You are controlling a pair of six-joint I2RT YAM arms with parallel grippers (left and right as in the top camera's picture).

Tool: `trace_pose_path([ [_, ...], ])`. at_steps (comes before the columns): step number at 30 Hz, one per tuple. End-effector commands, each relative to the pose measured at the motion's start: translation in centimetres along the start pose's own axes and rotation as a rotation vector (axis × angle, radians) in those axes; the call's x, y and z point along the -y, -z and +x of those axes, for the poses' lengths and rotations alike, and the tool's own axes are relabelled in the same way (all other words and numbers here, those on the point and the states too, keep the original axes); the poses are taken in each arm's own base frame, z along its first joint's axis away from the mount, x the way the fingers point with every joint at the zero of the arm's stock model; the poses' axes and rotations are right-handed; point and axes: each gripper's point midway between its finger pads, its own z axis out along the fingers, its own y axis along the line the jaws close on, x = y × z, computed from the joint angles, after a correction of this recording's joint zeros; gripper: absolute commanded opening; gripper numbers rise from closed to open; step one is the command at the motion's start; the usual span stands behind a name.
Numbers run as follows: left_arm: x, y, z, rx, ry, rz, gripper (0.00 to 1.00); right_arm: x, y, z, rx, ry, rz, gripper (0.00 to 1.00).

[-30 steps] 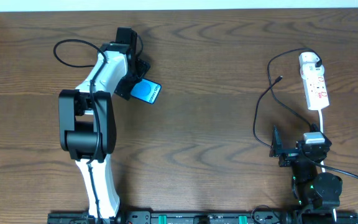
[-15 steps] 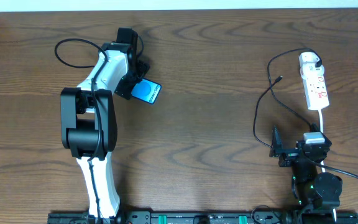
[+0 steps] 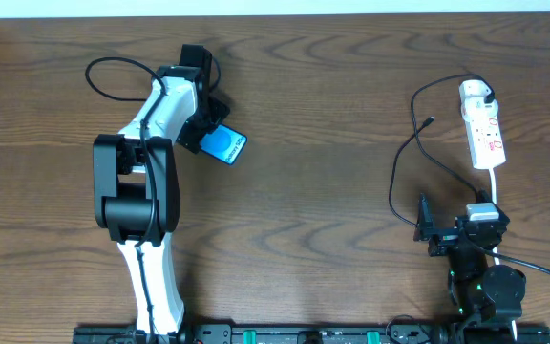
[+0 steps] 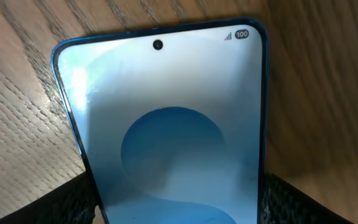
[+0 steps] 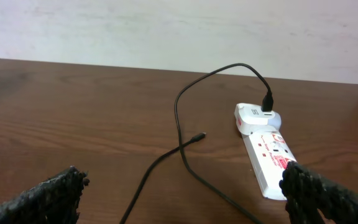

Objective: Plug charger to phone and switch on socket
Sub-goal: 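Close the left gripper on the phone and tilt it upright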

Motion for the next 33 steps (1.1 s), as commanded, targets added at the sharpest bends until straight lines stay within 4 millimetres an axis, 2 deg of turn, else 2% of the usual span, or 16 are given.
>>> trace_pose_path([
  [1,-2.0,-2.6,1.2,-0.064,-0.131,-0.087,0.79,0.0,0.0,0.2,-0.001,0.013,0.001,0.99],
  [6,-2.4,-2.5,1.5,-0.081,-0.259,-0.098,0.79,0.0,0.0,0.2,-0.001,0.013,0.001,0.99],
  [18,-2.8,-2.5,1.7,-0.097,-0.366,-0.110,0.79,0.0,0.0,0.2,-0.001,0.013,0.001,0.99],
  [33,-3.2,-2.5,1.9,-0.111,-0.402,-0.120,0.80,0.0,0.0,0.2,-0.001,0.013,0.001,0.99],
])
